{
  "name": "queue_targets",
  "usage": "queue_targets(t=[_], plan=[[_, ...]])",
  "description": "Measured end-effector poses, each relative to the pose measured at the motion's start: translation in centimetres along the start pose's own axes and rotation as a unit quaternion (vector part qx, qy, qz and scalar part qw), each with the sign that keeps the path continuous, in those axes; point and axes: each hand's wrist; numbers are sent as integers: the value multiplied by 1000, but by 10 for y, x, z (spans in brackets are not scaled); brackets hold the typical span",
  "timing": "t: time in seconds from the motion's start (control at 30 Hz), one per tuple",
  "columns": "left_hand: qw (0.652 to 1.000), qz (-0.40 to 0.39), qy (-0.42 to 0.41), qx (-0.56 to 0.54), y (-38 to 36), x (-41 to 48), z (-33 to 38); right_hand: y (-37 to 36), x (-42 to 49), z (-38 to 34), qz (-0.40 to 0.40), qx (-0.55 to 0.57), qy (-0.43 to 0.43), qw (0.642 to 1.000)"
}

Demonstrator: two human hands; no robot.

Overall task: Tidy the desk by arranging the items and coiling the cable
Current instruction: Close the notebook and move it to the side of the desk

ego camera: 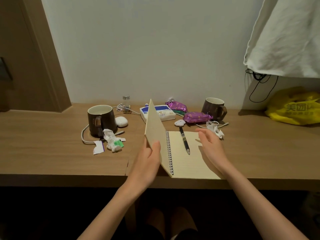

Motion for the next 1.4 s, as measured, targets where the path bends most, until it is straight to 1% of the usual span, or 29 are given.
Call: queue_targets(t=[0.07,0.13,0.2,0.27,0.33,0.4,0.43,0.47,0.5,0.53,0.57,0.63,0.77,0.83,0.97,1.03,1.07,1.13,1.17,1.23,1.27,1.3,1.37,1.4], plan=[[999,13,-46,24,1,3,3,0,-3,-1,0,47,-1,999],[991,31,-95,85,5,7,1,-2,-3,0,-14,69,2,998],[981,38,-125,140,8,11,1,-5,-2,-2,-37,106,-7,994],[964,14,-158,213,10,12,6,-9,-3,-8,-62,164,-18,984],[938,-17,-182,294,9,12,7,-14,-2,-12,-78,225,-31,971],[917,-48,-176,355,5,12,5,-19,2,-12,-84,249,-43,964],[909,-63,-163,379,3,12,2,-20,4,-11,-84,229,-39,969],[900,-81,-145,402,1,11,-1,-21,7,-8,-83,178,-25,980],[892,-99,-129,423,-1,10,-3,-19,11,-3,-84,98,-1,992],[882,-114,-116,442,-3,10,-5,-18,15,2,-92,18,25,995],[872,-124,-111,460,-4,9,-8,-16,19,6,-104,-51,46,992],[854,-136,-107,491,-4,9,-12,-13,25,11,-128,-145,70,979],[818,-167,-81,544,-3,9,-21,-7,36,13,-144,-271,120,944],[805,-180,-73,560,-1,9,-25,-3,42,16,-139,-315,123,931],[806,-183,-77,558,3,11,-31,3,53,22,-129,-351,98,922],[811,-192,-75,548,5,12,-31,3,55,24,-131,-350,100,922],[812,-200,-73,543,7,12,-31,3,55,25,-125,-336,104,928],[817,-208,-77,532,10,12,-29,2,51,23,-84,-285,113,948],[825,-207,-78,519,12,13,-29,2,46,20,-60,-255,114,958],[862,-187,-72,467,16,17,-28,1,32,8,-36,-203,106,973],[881,-166,-68,438,18,21,-28,1,23,0,-45,-181,92,978],[893,-140,-64,423,21,26,-29,0,13,-8,-72,-163,74,981],[898,-100,-49,426,26,38,-32,0,-7,-23,-152,-135,44,978],[903,-94,-33,417,29,45,-33,-1,-15,-30,-186,-127,35,974]])
Point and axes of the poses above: each hand's wrist, its own x-axis towards the middle knuckle, its own y-axis out of the back of the hand, z = x × y, and after that the axes turned 3 degrees about -y, right-handed
